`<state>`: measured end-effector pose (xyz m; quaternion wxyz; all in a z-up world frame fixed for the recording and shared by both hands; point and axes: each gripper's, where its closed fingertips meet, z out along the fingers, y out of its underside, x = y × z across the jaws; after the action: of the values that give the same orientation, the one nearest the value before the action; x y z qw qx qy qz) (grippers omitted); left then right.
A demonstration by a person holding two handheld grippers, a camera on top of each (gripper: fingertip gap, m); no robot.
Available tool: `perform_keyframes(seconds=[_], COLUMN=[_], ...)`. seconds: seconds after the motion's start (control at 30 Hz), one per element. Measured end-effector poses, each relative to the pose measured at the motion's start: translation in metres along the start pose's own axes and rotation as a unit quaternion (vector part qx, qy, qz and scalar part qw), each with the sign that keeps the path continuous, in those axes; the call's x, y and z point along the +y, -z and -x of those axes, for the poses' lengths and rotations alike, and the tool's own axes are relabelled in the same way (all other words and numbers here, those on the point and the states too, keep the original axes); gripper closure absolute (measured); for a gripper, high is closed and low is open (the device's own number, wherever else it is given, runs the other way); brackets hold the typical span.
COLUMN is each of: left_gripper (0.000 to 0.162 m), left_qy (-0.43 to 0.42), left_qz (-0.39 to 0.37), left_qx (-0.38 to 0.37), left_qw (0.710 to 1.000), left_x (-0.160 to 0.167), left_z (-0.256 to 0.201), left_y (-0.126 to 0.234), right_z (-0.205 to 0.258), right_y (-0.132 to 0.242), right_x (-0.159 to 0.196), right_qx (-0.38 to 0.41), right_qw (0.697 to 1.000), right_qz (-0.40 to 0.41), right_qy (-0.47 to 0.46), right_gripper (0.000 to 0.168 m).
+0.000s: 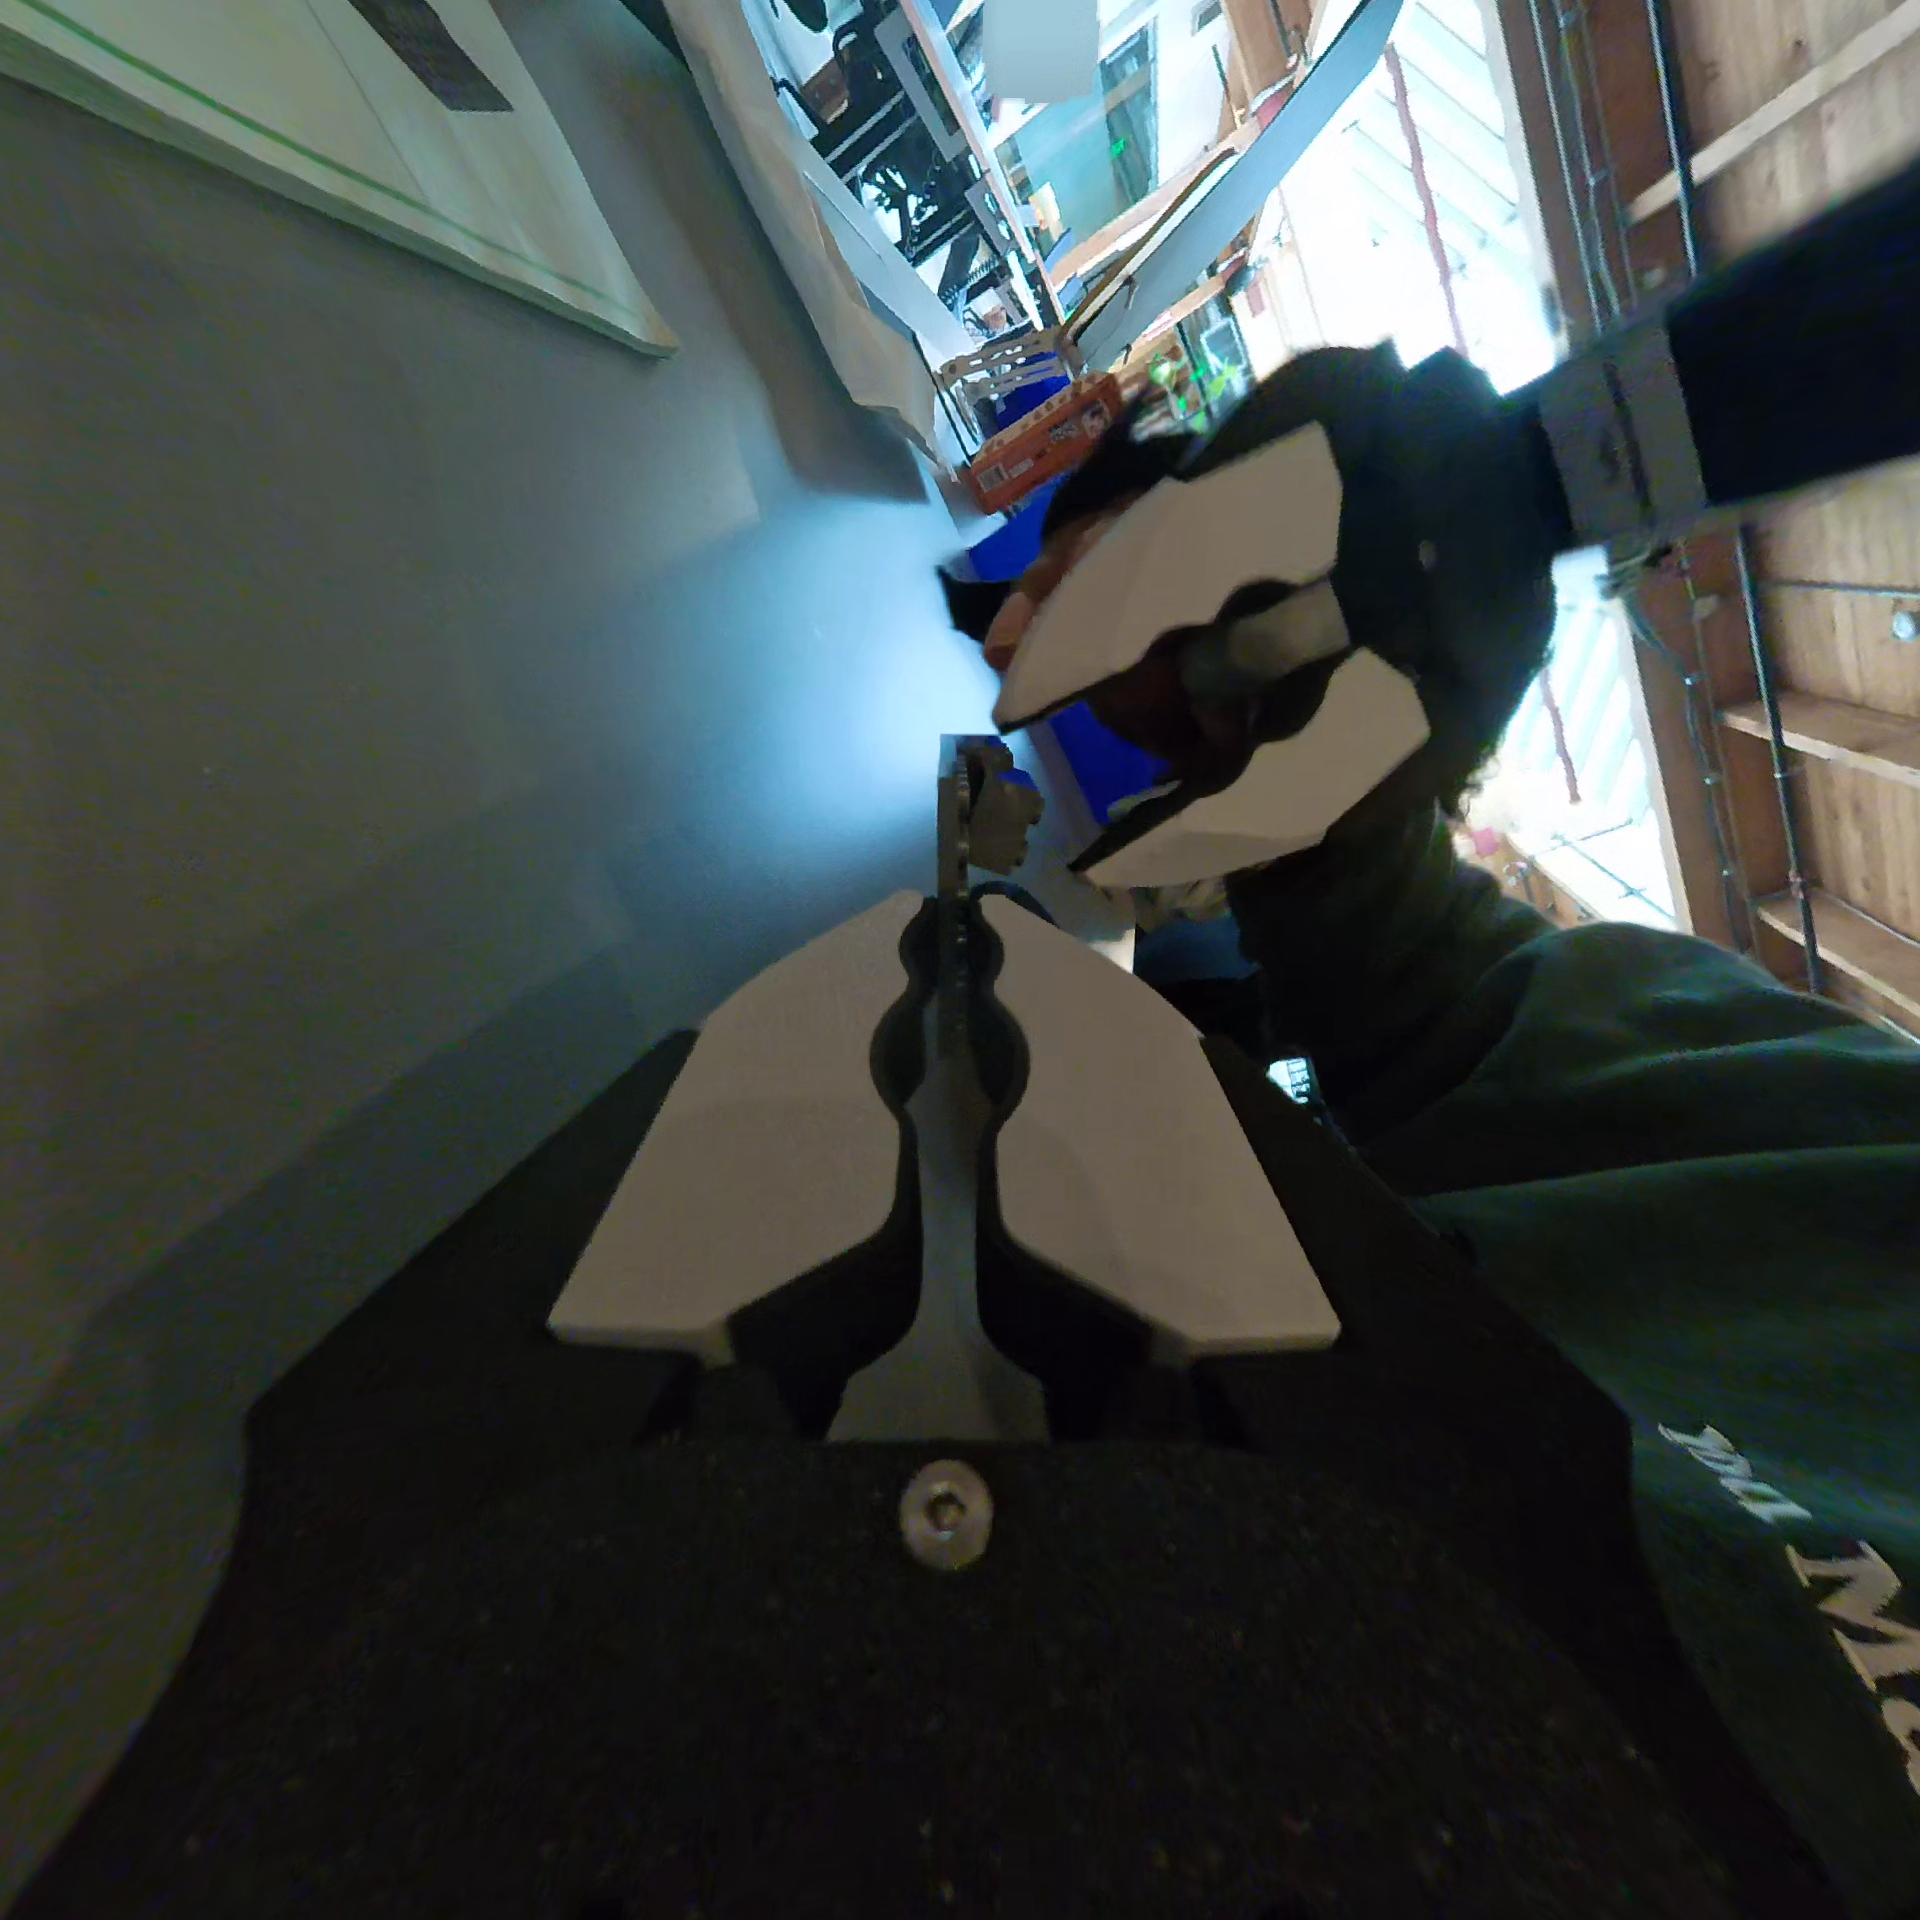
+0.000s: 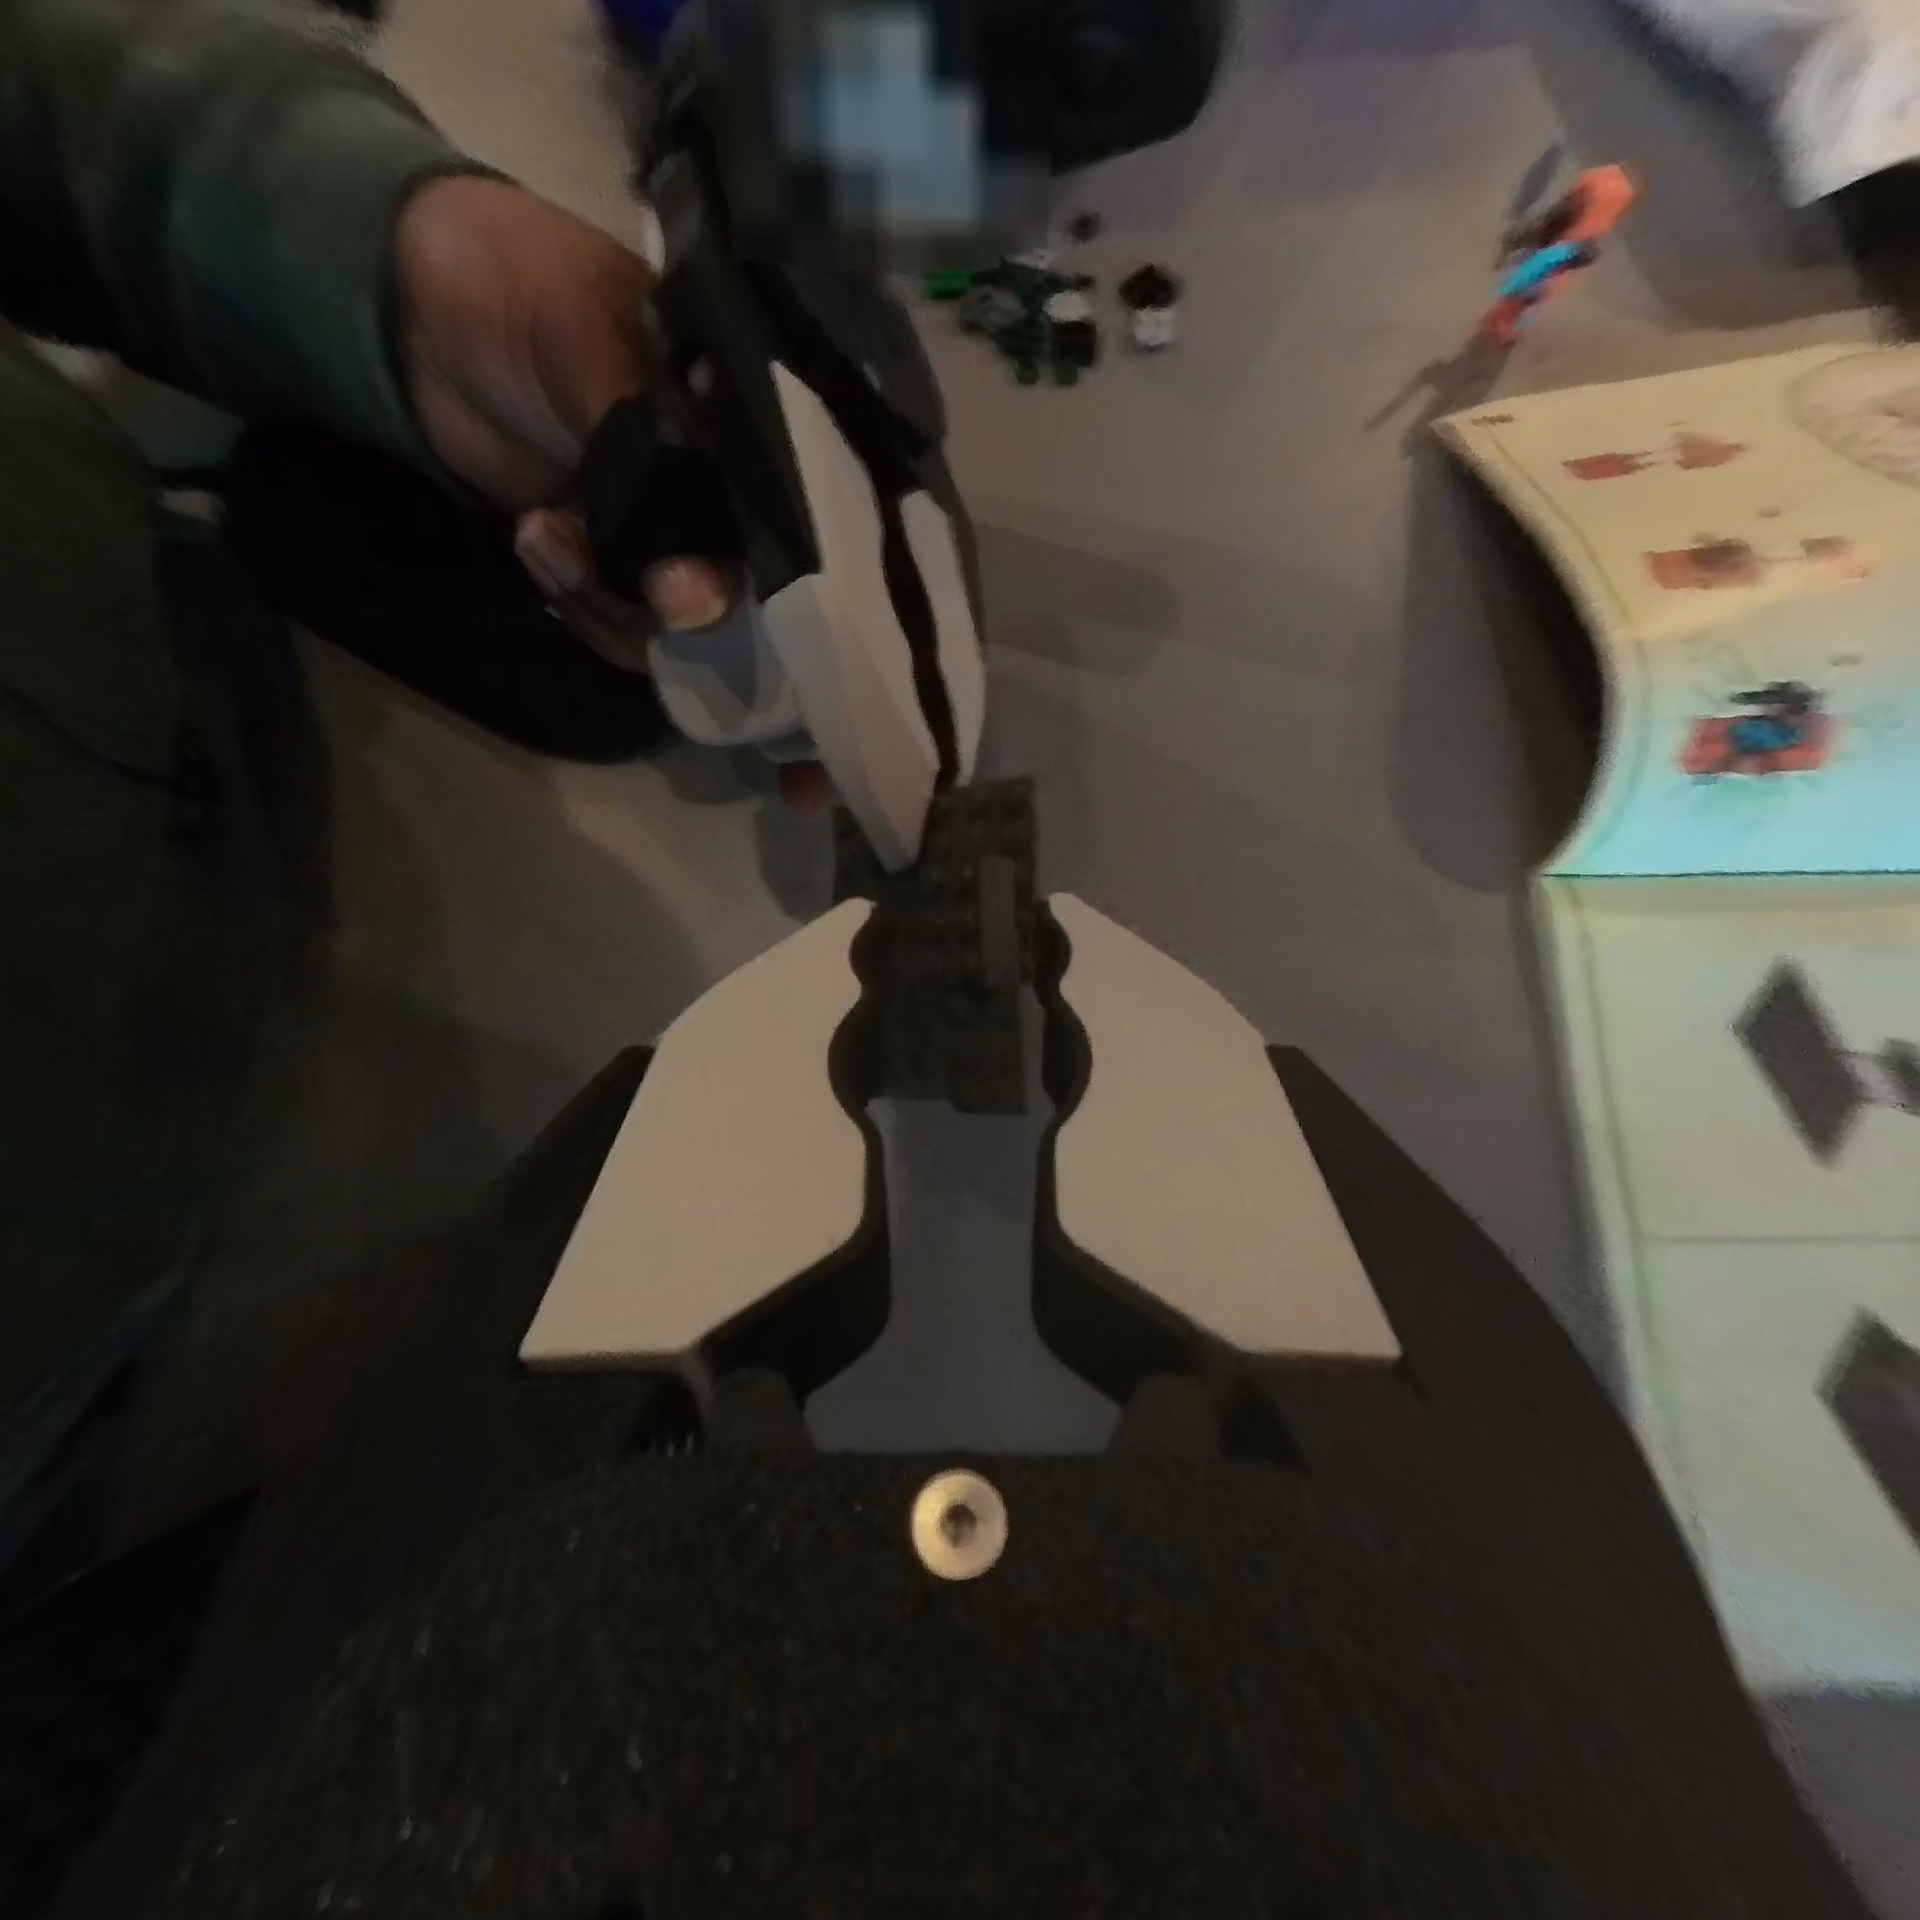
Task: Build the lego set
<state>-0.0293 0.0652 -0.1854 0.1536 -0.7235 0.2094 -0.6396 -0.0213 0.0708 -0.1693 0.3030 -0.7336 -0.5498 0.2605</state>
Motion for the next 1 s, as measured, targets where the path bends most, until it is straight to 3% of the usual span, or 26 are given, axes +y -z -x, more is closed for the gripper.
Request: perform_keyframes(seconds=[0.17,0.37,0.73,1.0], left_gripper=[0.157,0.157,0.158,0.157], left_qy=[-0.009,-0.016,-0.063,-0.096], left_qz=[0.008,0.010,0.023,0.022], left_qx=[0.000,-0.002,-0.009,-0.011], left_qw=[1.000,1.000,0.998,0.995], left_x=[0.002,0.004,0.010,0.012], left_z=[-0.001,-0.002,-0.008,-0.012], left_y=[-0.002,-0.002,-0.005,-0.002], right_z=[-0.005,0.006,0.017,0.023], right_y=[-0.006,-0.015,-0.008,-0.007], right_x=[0.012,0.011,0.012,0.010], right_qx=[-0.121,-0.238,-0.331,-0.341], right_qw=[0.990,0.965,0.934,0.933], right_qz=[0.034,0.059,0.070,0.057], right_qy=[-0.058,-0.092,-0.114,-0.097], right_gripper=[0.129,0.137,0.149,0.151])
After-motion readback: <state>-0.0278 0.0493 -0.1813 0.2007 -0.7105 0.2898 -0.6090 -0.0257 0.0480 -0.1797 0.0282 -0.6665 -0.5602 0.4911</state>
